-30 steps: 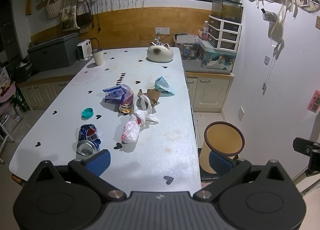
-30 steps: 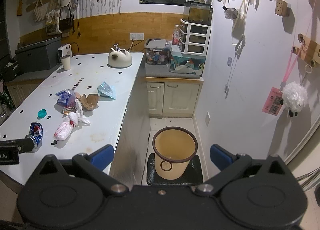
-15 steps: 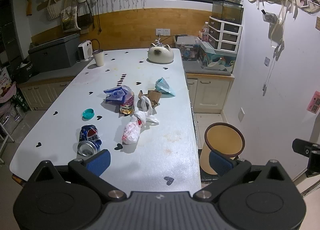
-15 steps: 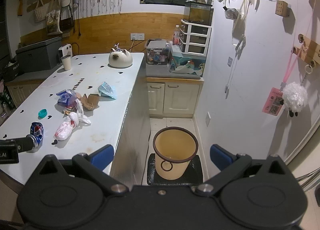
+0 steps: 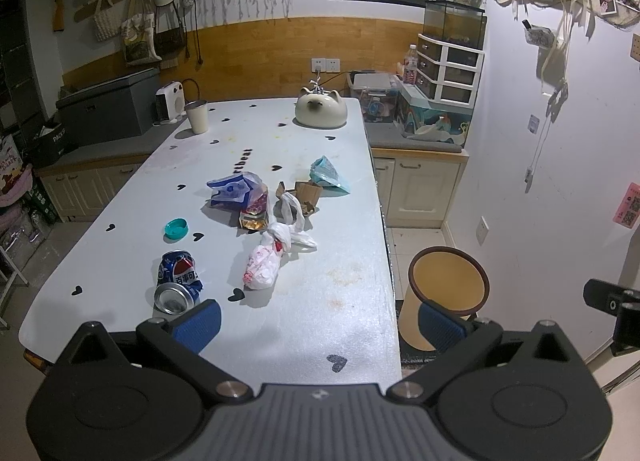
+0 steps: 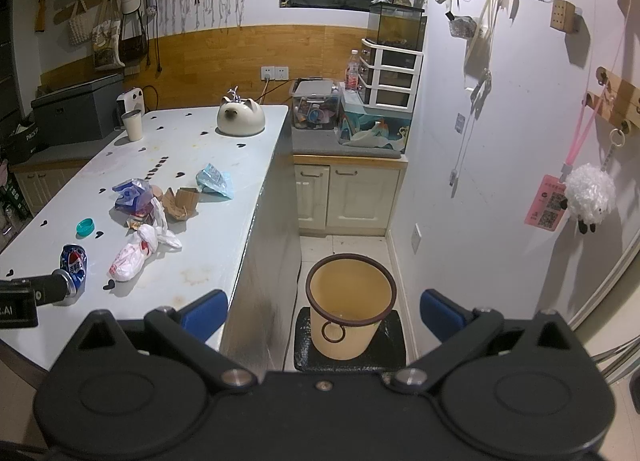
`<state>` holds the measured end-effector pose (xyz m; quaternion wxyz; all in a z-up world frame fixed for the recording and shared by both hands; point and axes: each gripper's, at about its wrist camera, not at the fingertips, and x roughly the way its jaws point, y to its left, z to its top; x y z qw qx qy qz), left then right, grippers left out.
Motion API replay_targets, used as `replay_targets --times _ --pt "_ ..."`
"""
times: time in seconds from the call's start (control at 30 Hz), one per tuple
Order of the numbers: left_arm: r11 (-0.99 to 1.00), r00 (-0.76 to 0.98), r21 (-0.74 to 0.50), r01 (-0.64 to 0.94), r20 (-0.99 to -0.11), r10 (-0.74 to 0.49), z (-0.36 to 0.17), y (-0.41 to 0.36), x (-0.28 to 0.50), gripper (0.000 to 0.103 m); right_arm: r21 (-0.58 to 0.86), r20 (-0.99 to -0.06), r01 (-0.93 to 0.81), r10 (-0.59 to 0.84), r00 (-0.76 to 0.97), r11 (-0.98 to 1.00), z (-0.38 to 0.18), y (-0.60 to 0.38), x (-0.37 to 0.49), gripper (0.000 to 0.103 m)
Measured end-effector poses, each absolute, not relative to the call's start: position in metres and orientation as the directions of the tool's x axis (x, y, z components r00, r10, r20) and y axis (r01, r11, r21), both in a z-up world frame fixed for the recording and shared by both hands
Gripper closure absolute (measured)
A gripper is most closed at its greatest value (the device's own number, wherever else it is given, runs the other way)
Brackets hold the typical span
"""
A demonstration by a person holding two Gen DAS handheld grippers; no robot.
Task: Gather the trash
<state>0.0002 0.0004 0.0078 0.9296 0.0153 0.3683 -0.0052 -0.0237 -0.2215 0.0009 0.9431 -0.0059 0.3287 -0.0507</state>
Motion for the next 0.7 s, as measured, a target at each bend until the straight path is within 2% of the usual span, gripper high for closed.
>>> replay_targets --times 0.7 --pt "0.999 0.733 0.026 0.019 -0.681 0.004 0.0142 0.0003 0.0001 0.000 -0.044 -0.617 0.090 -0.098 0.781 0.995 0.0049 -0.2220 -0.0248 0.000"
